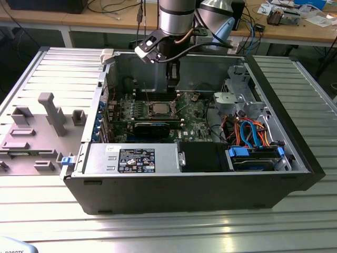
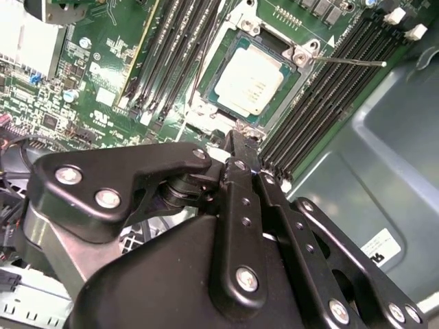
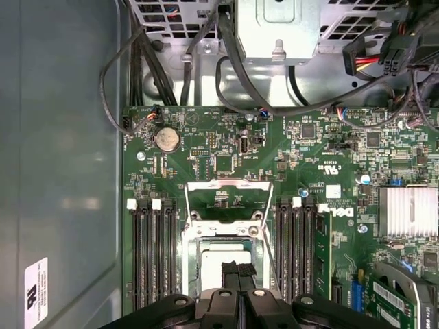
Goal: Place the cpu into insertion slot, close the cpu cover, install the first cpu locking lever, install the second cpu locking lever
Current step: 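Close the cpu cover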
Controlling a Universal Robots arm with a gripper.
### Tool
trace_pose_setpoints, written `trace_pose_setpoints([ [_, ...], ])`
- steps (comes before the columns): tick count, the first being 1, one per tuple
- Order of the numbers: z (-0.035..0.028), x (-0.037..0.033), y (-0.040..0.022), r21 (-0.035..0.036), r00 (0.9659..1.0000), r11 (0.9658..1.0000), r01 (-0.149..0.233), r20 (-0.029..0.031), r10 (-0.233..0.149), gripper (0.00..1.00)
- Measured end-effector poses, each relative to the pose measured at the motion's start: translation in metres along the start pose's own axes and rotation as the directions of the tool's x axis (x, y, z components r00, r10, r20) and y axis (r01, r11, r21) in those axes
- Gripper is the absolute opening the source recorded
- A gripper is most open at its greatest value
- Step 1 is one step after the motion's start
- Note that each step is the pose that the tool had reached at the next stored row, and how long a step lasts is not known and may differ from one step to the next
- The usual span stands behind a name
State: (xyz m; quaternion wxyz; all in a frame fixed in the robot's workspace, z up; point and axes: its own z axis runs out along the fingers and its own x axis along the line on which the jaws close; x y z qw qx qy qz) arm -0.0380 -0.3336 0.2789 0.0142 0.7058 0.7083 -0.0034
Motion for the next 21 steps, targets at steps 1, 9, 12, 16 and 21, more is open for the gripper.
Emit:
trace_pose_setpoints([
  [1, -0.0011, 0.0, 0.0, 0.0, 1.0, 1.0, 0.0, 0.0002, 0.0, 0.11],
  [9, -0.0063, -0.0002, 0.0001, 0.0, 1.0, 1.0, 0.0, 0.0013, 0.0, 0.11],
  [12, -0.0063, -0.0002, 0.0, 0.0, 1.0, 1.0, -0.001, 0.0014, 0.001, 0.11],
  [16, -0.0063, -0.0002, 0.0005, 0.0, 1.0, 1.0, -0.001, 0.0018, 0.001, 0.11],
  [21, -0.0063, -0.0002, 0.0011, 0.0, 1.0, 1.0, -0.001, 0.0018, 0.001, 0.11],
])
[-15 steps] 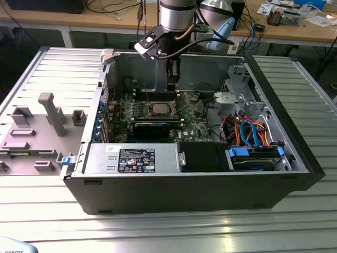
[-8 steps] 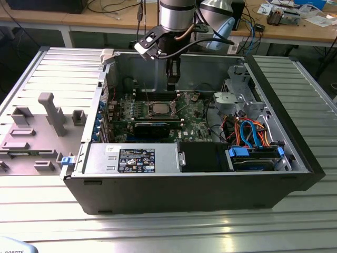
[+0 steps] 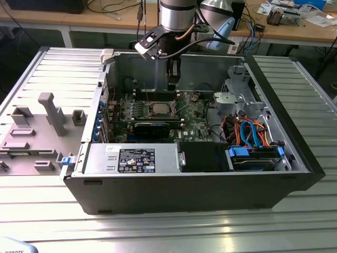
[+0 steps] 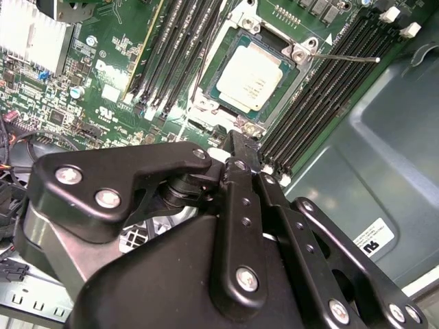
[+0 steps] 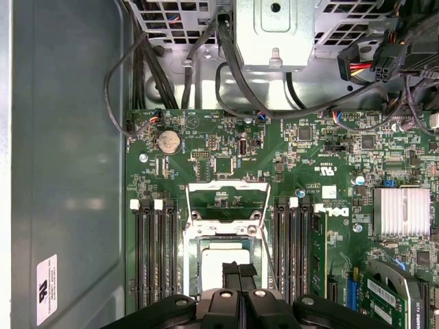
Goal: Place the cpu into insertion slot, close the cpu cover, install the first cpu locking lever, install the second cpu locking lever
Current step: 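Close the cpu cover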
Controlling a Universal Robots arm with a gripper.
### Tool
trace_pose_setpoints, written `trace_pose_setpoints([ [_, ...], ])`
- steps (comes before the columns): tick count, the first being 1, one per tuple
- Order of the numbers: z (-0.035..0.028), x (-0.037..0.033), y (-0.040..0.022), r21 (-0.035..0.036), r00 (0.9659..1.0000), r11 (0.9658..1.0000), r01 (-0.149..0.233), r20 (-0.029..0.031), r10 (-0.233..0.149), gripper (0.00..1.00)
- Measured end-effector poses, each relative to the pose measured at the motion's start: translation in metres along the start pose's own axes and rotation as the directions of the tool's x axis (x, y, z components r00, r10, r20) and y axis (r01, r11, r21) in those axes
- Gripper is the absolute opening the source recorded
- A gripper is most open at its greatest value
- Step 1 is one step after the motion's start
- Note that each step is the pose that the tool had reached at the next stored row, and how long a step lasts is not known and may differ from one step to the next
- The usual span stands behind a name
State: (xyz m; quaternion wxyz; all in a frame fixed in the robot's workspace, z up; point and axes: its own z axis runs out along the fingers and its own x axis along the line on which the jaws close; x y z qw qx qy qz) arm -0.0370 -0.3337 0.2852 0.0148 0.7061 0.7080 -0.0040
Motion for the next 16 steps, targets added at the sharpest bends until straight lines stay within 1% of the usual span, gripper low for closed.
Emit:
trace_pose_setpoints([
  [16, 0.0001, 0.0, 0.0043, 0.0, 1.0, 1.0, 0.0, -0.0001, 0.0, 0.11],
])
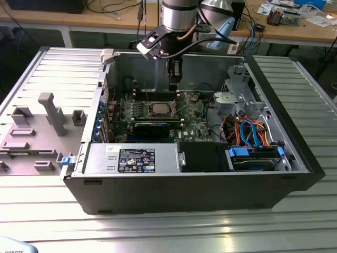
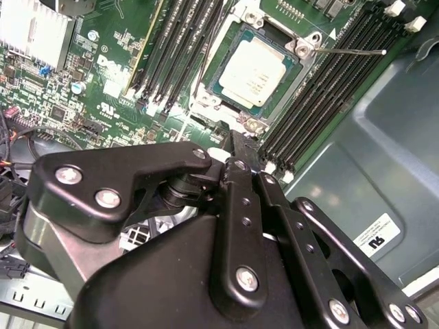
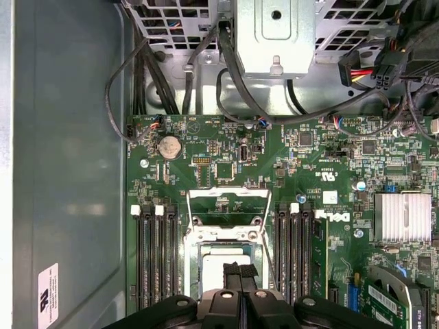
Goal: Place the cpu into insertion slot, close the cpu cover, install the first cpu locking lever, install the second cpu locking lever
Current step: 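Close the cpu cover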
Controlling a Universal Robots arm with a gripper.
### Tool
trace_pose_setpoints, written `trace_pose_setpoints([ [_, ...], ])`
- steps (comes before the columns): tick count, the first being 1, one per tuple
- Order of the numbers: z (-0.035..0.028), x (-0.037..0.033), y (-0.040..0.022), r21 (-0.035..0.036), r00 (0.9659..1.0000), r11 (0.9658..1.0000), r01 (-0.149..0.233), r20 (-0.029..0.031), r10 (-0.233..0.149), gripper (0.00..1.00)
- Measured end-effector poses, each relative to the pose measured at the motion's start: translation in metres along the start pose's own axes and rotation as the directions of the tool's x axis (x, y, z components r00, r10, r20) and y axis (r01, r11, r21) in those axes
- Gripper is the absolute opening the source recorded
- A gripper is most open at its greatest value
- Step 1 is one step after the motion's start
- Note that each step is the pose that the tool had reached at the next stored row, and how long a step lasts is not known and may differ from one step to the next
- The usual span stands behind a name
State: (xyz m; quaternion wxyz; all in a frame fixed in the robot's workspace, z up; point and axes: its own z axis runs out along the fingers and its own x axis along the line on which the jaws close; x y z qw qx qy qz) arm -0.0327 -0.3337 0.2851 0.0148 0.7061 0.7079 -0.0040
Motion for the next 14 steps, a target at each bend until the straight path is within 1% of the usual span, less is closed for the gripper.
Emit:
trace_pose_setpoints([
  [7, 0.0, 0.0, 0.0012, 0.0, 1.0, 1.0, 0.0, 0.0, 0.0, 0.11],
  [8, 0.0, 0.0, 0.0029, 0.0, 1.0, 1.0, 0.0, 0.0025, 0.0, 0.11],
  [9, 0.0, 0.0, 0.0032, 0.0001, 1.0, 1.0, 0.0, 0.0037, 0.0, 0.11],
  [14, 0.0001, 0.0, 0.0038, 0.0001, 1.0, 1.0, 0.0, 0.0037, 0.0, 0.11],
])
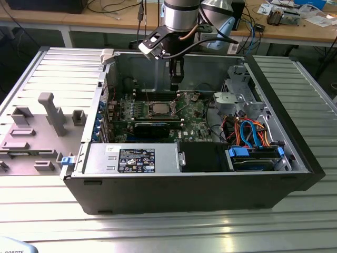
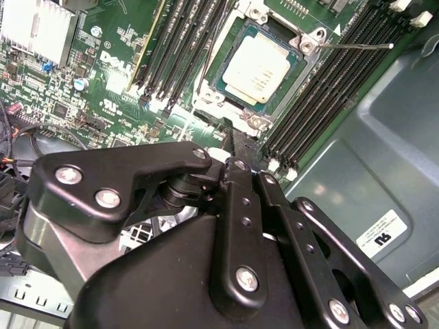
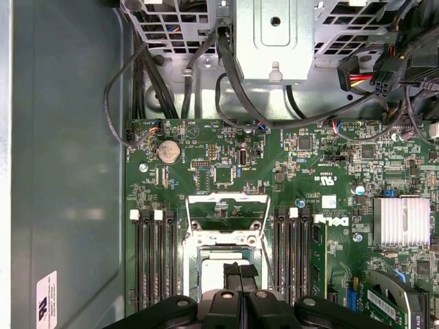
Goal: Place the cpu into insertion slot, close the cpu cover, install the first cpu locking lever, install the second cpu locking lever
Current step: 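Close the cpu cover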
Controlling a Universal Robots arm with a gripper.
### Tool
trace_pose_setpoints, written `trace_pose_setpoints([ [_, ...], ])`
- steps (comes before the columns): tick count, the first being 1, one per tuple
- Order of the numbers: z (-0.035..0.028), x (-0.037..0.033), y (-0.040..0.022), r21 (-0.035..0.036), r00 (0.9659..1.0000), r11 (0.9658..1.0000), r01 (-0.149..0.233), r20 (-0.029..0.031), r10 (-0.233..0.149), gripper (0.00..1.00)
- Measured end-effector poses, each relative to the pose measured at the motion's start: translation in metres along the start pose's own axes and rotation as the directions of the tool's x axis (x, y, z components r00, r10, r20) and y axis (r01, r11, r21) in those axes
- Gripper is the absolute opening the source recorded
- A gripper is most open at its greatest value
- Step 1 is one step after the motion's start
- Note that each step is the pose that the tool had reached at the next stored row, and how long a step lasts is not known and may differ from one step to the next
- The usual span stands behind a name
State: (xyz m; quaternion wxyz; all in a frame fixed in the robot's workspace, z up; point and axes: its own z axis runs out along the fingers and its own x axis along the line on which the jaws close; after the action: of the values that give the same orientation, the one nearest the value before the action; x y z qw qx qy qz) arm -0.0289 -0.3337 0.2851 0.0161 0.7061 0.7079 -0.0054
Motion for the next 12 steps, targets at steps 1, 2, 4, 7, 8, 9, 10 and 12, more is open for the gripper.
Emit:
trace_pose_setpoints([
  [1, 0.0, 0.0, 0.0002, 0.0, 1.0, 1.0, 0.0, 0.0, 0.0, 0.11],
  [2, 0.0, 0.0, 0.0002, 0.0, 1.0, 1.0, 0.0, 0.0, 0.0, 0.11],
  [4, 0.0, 0.0, 0.0004, 0.0, 1.0, 1.0, 0.0, 0.0, 0.0, 0.11],
  [7, 0.0, 0.0, 0.0005, 0.0, 1.0, 1.0, 0.0, 0.0, 0.0, 0.11],
  [8, 0.0, 0.0, 0.0005, 0.0, 1.0, 1.0, 0.0, 0.0, 0.0, 0.11],
  [9, 0.0, 0.0, 0.0006, 0.0, 1.0, 1.0, 0.0, 0.0, 0.0, 0.11],
  [10, 0.0, 0.0, 0.0006, 0.0, 1.0, 1.0, 0.0, 0.0001, 0.0, 0.11],
  [12, 0.0, 0.0, 0.0018, 0.0001, 1.0, 1.0, 0.0, 0.0, 0.0, 0.11],
])
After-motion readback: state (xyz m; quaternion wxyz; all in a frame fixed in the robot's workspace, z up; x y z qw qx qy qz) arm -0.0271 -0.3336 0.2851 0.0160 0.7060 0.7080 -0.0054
